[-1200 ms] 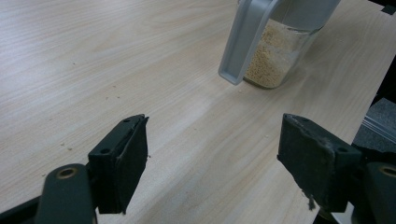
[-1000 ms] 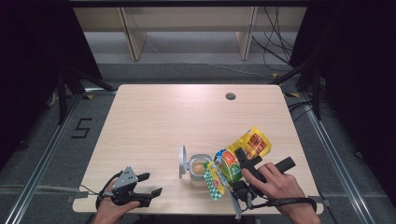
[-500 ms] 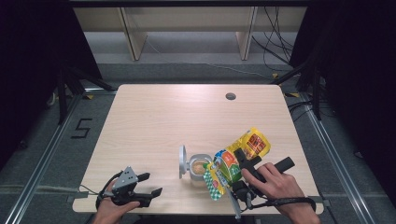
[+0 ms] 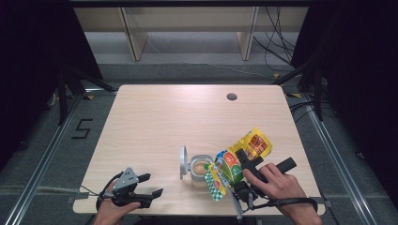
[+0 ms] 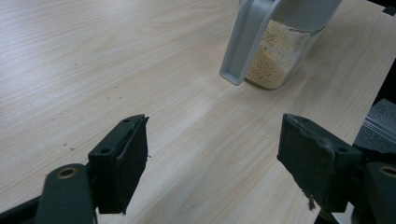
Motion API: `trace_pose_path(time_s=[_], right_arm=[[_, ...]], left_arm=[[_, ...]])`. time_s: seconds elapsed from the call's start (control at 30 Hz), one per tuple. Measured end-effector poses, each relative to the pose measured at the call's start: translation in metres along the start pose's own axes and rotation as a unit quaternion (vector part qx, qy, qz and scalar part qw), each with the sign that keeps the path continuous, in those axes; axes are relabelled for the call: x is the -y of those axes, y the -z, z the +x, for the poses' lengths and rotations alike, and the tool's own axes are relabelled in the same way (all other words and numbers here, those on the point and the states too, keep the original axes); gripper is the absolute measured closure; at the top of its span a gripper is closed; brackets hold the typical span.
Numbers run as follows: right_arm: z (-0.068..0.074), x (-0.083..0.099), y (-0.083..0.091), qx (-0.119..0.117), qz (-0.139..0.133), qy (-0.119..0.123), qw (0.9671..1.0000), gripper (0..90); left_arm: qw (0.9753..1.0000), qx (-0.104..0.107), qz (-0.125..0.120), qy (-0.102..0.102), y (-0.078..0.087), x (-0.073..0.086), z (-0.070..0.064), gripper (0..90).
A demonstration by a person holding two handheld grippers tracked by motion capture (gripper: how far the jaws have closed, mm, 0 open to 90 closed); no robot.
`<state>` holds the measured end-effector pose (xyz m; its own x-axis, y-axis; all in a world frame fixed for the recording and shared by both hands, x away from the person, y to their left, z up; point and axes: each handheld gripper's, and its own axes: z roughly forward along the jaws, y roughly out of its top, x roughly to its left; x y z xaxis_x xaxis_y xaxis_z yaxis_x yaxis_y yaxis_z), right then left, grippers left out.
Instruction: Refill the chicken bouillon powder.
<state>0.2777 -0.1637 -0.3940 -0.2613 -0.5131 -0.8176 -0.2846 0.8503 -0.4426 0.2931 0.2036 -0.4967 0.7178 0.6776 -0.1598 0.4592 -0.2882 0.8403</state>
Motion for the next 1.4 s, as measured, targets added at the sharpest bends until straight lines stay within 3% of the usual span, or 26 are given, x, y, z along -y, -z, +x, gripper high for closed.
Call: trace_pose_path(time_s=[0.1, 0.13, 0.2, 0.27, 0.37, 0.4, 0.47, 0.57, 0.63, 0.83, 1.03, 1.13, 1.17, 1.3, 1.33, 1.37, 1.4], right_arm=[[0.002, 0.001, -0.001, -0.003, 0.004, -0.001, 1.0, 64.2], [0.004, 0.002, -0.001, -0.007, 0.008, -0.017, 0.9998, 64.3], [0.002, 0.002, -0.002, -0.006, 0.001, 0.0, 1.0, 64.2], [0.004, 0.002, -0.002, -0.007, 0.002, -0.013, 0.9999, 64.3], [0.0, 0.002, -0.005, 0.001, -0.028, 0.014, 0.9995, 64.3], [0.002, 0.002, -0.006, -0.001, -0.027, 0.004, 0.9996, 64.4], [-0.002, 0.002, -0.006, 0.001, -0.033, 0.028, 0.9991, 64.4], [-0.001, 0.002, -0.006, 0.001, -0.035, 0.018, 0.9992, 64.5], [0.002, 0.003, -0.004, -0.001, -0.023, -0.003, 0.9997, 64.5], [0.003, 0.002, -0.004, -0.003, -0.018, -0.006, 0.9998, 64.6], [0.0, 0.001, -0.004, 0.0, -0.028, 0.009, 0.9996, 64.7], [0.002, 0.002, -0.003, -0.002, -0.018, -0.003, 0.9998, 64.7], [0.006, 0.002, -0.002, -0.009, -0.004, -0.032, 0.9994, 64.8], [0.005, 0.002, -0.003, -0.007, -0.011, -0.026, 0.9996, 65.0], [0.009, 0.002, -0.003, -0.011, -0.006, -0.055, 0.9984, 65.1], [0.0, 0.002, -0.007, 0.0, -0.035, 0.006, 0.9994, 65.3], [0.0, 0.002, -0.008, 0.0, -0.037, 0.007, 0.9993, 65.4]], left_arm=[[1.0, 0.0, 0.0, 0.0, 0.0, 0.0, 0.0, 23.7], [1.0, 0.0, 0.0, 0.0, 0.0, 0.0, 0.0, 23.6], [1.0, 0.0, 0.0, -0.001, 0.0, 0.0, 0.0, 23.7], [1.0, 0.0, -0.002, 0.001, 0.0, 0.0, 0.0, 23.7], [1.0, -0.002, -0.001, -0.004, 0.0, 0.0, 0.001, 23.6], [1.0, -0.002, -0.001, -0.007, 0.0, 0.0, 0.001, 23.6], [1.0, 0.0, -0.002, -0.008, 0.0, 0.0, 0.001, 23.6], [1.0, -0.001, -0.002, -0.009, 0.0, 0.0, 0.001, 23.6], [1.0, 0.001, -0.003, -0.008, 0.0, 0.0, 0.001, 23.7], [1.0, -0.002, -0.001, -0.009, 0.0, 0.0, 0.001, 23.6], [1.0, -0.002, -0.001, -0.009, 0.0, 0.0, 0.001, 23.7], [1.0, -0.001, 0.001, -0.009, 0.0, 0.0, 0.001, 23.6], [1.0, -0.001, -0.001, -0.009, 0.0, 0.0, 0.001, 23.7], [1.0, 0.001, -0.001, -0.009, 0.0, 0.0, 0.001, 23.7], [1.0, 0.001, 0.0, -0.009, 0.0, 0.0, 0.001, 23.7], [1.0, 0.001, 0.0, -0.009, 0.0, -0.001, 0.001, 23.7], [1.0, 0.001, 0.0, -0.009, 0.0, -0.001, 0.001, 23.7]])
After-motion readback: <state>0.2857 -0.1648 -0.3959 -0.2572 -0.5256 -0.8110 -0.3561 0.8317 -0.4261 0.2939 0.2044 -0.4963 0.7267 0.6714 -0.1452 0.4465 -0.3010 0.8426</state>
